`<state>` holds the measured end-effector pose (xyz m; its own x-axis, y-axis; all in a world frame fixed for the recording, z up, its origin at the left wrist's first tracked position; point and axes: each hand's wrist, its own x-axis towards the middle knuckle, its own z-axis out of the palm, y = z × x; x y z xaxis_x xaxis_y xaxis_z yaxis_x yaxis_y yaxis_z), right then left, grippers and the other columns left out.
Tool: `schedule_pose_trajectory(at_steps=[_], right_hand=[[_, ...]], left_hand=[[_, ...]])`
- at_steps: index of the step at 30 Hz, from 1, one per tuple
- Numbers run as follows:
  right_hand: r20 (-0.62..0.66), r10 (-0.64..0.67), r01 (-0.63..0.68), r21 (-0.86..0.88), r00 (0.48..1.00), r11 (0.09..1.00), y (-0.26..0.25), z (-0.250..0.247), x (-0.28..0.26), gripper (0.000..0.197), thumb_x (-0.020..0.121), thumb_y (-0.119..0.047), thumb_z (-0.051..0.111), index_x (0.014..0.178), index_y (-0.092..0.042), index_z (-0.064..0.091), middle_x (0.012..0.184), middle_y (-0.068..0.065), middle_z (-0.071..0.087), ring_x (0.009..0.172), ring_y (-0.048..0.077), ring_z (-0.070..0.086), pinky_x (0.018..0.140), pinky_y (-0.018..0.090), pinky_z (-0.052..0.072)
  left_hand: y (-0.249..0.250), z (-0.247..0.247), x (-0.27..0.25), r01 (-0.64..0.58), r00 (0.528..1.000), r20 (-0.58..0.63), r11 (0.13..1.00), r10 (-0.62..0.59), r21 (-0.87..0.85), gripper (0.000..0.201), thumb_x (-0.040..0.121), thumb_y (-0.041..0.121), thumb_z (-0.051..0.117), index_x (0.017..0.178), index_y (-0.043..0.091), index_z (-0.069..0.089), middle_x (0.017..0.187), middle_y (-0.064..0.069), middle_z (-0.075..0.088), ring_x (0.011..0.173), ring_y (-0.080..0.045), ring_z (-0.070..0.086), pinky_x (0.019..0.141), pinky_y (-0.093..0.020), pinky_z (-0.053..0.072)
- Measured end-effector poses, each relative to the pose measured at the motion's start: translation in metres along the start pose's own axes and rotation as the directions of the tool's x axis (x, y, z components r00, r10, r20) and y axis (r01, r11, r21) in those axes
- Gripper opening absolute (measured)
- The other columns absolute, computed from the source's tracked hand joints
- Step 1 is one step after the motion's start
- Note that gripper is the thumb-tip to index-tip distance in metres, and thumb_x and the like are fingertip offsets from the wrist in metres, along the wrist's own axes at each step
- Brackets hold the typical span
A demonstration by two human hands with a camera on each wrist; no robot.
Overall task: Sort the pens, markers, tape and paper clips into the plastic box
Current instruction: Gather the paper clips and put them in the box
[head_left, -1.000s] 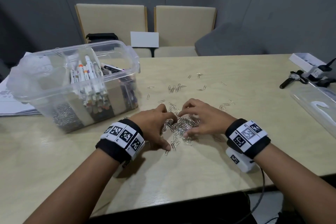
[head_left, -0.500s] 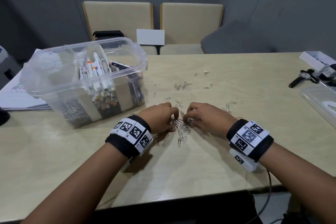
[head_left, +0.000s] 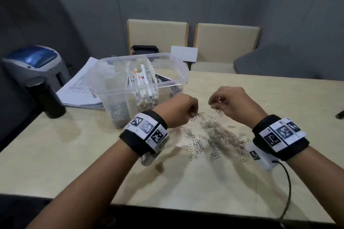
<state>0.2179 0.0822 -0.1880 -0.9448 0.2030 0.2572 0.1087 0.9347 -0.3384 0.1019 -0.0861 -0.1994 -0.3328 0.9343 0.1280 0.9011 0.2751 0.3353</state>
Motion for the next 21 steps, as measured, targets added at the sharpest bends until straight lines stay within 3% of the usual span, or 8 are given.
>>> schedule_pose_trajectory(at_steps=[5,8,10,12,14,17,21], right_hand=[[-0.124,-0.149,0.163,0.111,0.981,0.98,-0.07,-0.026,0.056,0.011,0.081,-0.01,0.074,0.09,-0.016,0.075,0.085,-0.001,0.065,0.074,0.012,0.058,0.068,0.013,0.042],[-0.18,-0.187,0.219,0.182,0.966,0.959,-0.112,-0.023,0.092,0.01,0.083,-0.014,0.073,0.093,-0.016,0.074,0.085,-0.003,0.066,0.076,0.009,0.058,0.071,0.015,0.045],[-0.213,-0.19,0.238,0.226,0.958,0.945,-0.138,-0.015,0.115,0.011,0.083,-0.016,0.073,0.093,-0.015,0.075,0.082,-0.004,0.065,0.076,0.007,0.057,0.072,0.017,0.045],[-0.221,-0.191,0.245,0.249,0.956,0.937,-0.161,-0.004,0.134,0.012,0.083,-0.017,0.073,0.095,-0.015,0.075,0.083,-0.006,0.065,0.078,0.005,0.055,0.071,0.012,0.04],[-0.177,-0.189,0.228,0.235,0.966,0.945,-0.18,0.012,0.146,0.014,0.085,-0.02,0.072,0.097,-0.015,0.074,0.089,-0.006,0.066,0.081,0.004,0.054,0.074,0.013,0.04],[-0.059,-0.167,0.177,0.309,0.984,0.934,-0.196,0.038,0.155,0.015,0.085,-0.019,0.072,0.099,-0.013,0.072,0.095,0.001,0.07,0.079,0.01,0.061,0.082,0.026,0.054],[0.034,-0.213,0.182,0.398,0.977,0.899,-0.192,0.05,0.147,0.022,0.089,-0.022,0.067,0.109,-0.013,0.068,0.1,0.004,0.072,0.083,0.012,0.064,0.078,0.023,0.052]], left_hand=[[-0.023,-0.092,-0.042,0.076,0.962,-0.255,0.991,-0.103,-0.111,0.008,0.087,0.009,0.067,0.086,0.016,0.065,0.075,0.013,0.064,0.055,-0.006,0.064,0.057,-0.022,0.054],[-0.053,-0.126,-0.062,0.224,0.908,-0.347,0.972,-0.235,-0.074,0.004,0.087,0.012,0.068,0.086,0.015,0.067,0.073,0.011,0.065,0.053,-0.007,0.066,0.058,-0.024,0.056],[-0.076,-0.135,-0.072,0.333,0.875,-0.365,0.943,-0.318,-0.022,0.005,0.087,0.013,0.068,0.084,0.015,0.067,0.075,0.005,0.068,0.053,-0.007,0.066,0.057,-0.023,0.055],[-0.098,-0.133,-0.081,0.438,0.857,-0.32,0.899,-0.404,0.036,0.003,0.087,0.014,0.068,0.084,0.014,0.069,0.078,0.0,0.071,0.053,-0.006,0.065,0.053,-0.019,0.05],[-0.112,-0.127,-0.089,0.484,0.839,-0.311,0.874,-0.447,0.05,0.007,0.087,0.013,0.068,0.092,0.012,0.072,0.079,-0.001,0.072,0.054,-0.003,0.063,0.054,-0.016,0.047],[-0.117,-0.127,-0.094,0.476,0.778,-0.43,0.877,-0.457,-0.071,0.016,0.089,0.009,0.061,0.102,0.01,0.072,0.072,0.003,0.067,0.053,-0.006,0.064,0.054,-0.016,0.048],[-0.11,-0.134,-0.096,0.43,0.653,-0.634,0.892,-0.415,-0.14,0.016,0.089,0.009,0.059,0.099,0.011,0.071,0.077,0.0,0.067,0.064,-0.016,0.064,0.068,-0.037,0.058]])
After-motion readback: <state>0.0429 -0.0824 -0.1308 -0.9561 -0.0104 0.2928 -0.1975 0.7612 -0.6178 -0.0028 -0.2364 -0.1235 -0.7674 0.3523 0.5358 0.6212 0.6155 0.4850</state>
